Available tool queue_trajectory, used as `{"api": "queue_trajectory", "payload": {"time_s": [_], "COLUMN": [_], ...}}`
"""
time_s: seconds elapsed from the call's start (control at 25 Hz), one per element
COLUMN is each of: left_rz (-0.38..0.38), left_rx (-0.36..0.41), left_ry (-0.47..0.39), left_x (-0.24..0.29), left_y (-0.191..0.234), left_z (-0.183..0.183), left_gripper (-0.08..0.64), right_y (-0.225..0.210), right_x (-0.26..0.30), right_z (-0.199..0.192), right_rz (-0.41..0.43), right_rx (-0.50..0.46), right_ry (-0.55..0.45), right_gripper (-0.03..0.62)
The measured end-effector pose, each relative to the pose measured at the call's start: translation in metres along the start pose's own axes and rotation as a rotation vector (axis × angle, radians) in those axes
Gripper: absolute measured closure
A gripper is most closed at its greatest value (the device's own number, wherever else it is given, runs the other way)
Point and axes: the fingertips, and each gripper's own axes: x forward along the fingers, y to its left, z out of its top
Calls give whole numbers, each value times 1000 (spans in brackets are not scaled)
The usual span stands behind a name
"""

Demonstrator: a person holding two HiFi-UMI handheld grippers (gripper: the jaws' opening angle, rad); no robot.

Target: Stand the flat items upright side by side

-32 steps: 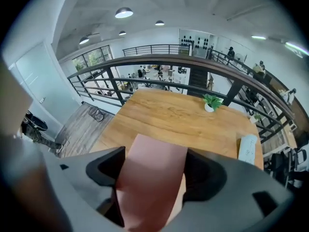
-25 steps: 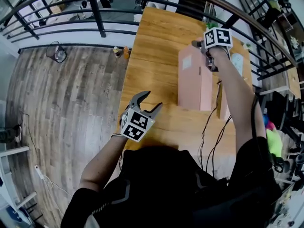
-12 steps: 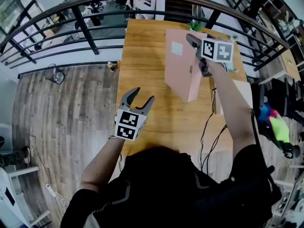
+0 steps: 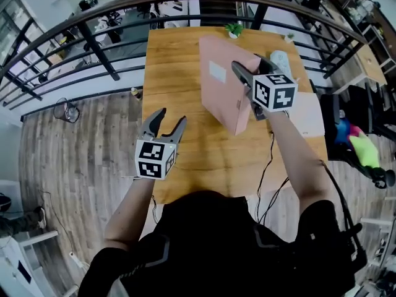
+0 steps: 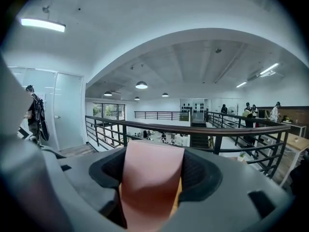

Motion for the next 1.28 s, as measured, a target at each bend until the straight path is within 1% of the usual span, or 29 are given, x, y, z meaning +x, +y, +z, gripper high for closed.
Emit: {"api": "queue_trajectory", "payload": {"time_s": [0.12, 0.28, 0.44, 0.56, 0.8, 0.84, 0.92, 1.0, 1.04, 1.16, 1.28], "left_rz": [-9, -30, -48, -40, 9, 13, 23, 53, 75, 149, 221], "left_rx": [6, -7, -17, -19, -37, -45, -57, -56, -57, -87, -115], "left_ry": [-2, -5, -11, -28, -39, -45, -56, -61, -64, -69, -52], "left_x": [0, 0, -3, -8, -11, -13, -16, -20, -22, -30, -41], "left_y": [-11, -26, -37, -42, -50, -52, -56, -57, -57, -53, -52], "left_z": [1, 0, 4, 10, 14, 16, 21, 24, 25, 27, 26], "left_gripper": [288, 288, 288, 288, 288, 288, 288, 288, 288, 290, 296], "right_y": [1, 11, 25, 36, 37, 37, 39, 41, 42, 43, 45], "right_x": [-19, -41, -49, -55, -55, -54, -53, -55, -56, -59, -60], "right_z": [-12, -44, -71, -87, -89, -89, -92, -107, -116, -144, -157], "right_rz": [-16, -25, -18, -13, 1, 16, 72, 131, 156, 216, 254], "right_rx": [6, 8, 11, 12, -3, -11, -42, -71, -77, -55, -6], "right_ry": [7, 45, 82, 87, 95, 92, 107, 144, 161, 206, 210], "right_gripper": [273, 281, 282, 285, 281, 278, 274, 218, 218, 210, 204]}}
